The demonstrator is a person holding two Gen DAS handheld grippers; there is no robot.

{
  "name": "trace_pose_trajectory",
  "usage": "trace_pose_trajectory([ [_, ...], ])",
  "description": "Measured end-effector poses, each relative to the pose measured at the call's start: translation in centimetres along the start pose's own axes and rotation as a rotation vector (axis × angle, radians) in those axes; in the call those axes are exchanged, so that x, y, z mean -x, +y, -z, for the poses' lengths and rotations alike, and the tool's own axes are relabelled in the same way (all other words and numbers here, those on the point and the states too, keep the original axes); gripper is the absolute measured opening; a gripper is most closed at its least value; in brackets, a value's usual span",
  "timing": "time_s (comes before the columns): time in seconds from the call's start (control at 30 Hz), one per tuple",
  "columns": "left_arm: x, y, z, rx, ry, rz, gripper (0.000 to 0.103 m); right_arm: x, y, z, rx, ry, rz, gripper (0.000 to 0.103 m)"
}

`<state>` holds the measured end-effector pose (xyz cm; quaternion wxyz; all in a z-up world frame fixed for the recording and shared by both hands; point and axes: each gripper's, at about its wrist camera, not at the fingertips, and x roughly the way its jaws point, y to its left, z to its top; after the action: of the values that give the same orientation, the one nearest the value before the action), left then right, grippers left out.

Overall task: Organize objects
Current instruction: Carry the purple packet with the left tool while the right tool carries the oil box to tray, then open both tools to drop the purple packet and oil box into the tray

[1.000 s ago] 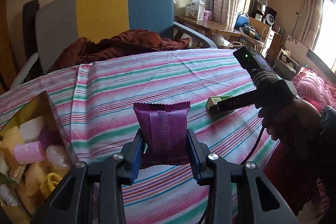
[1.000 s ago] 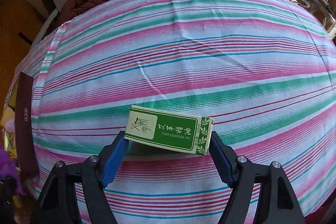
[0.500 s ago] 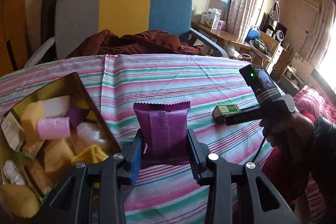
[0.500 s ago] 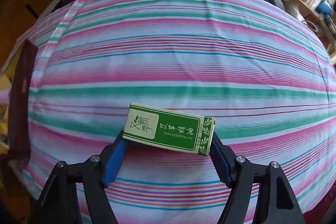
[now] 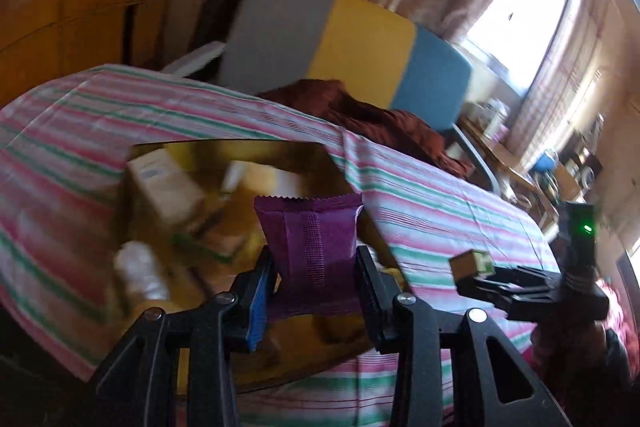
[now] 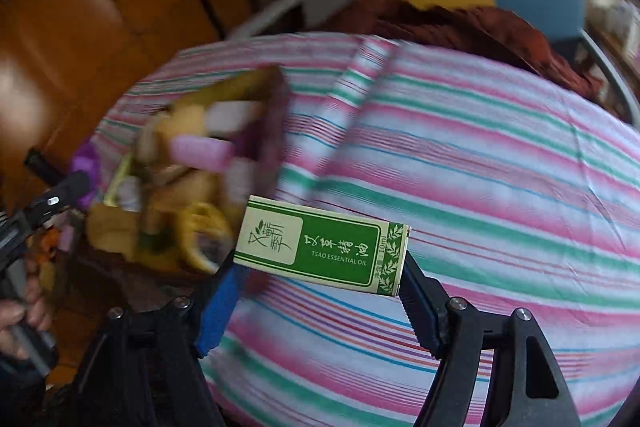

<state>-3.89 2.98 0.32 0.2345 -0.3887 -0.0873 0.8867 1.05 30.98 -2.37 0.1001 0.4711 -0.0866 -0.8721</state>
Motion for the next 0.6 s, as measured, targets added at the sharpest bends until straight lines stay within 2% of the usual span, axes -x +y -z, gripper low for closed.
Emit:
trace_pose_trajectory([
  [0.13, 1.6, 3.9, -0.1, 0.088, -0.019, -0.040, 0.039, -1.1, 5.5, -1.3, 0.100, -0.039, -0.074, 0.075],
  [0.27, 2.2, 5.5, -0.6, 0.131, -0.038, -0.012, 0.039, -2.8, 9.1, -2.4, 0.174, -0.046, -0.093, 0.075],
  [0.5, 0.2, 4.4, -1.4, 0.107, -0.003, 0.030, 0.039, -5.3, 10.3, -3.9, 0.162, -0.026, -0.093, 0.075],
  [0.6, -1.2, 3.9, -1.1, 0.098, 0.039, 0.025, 0.039, -6.4, 10.2, -4.2, 0.144, -0.017, -0.086, 0.076],
])
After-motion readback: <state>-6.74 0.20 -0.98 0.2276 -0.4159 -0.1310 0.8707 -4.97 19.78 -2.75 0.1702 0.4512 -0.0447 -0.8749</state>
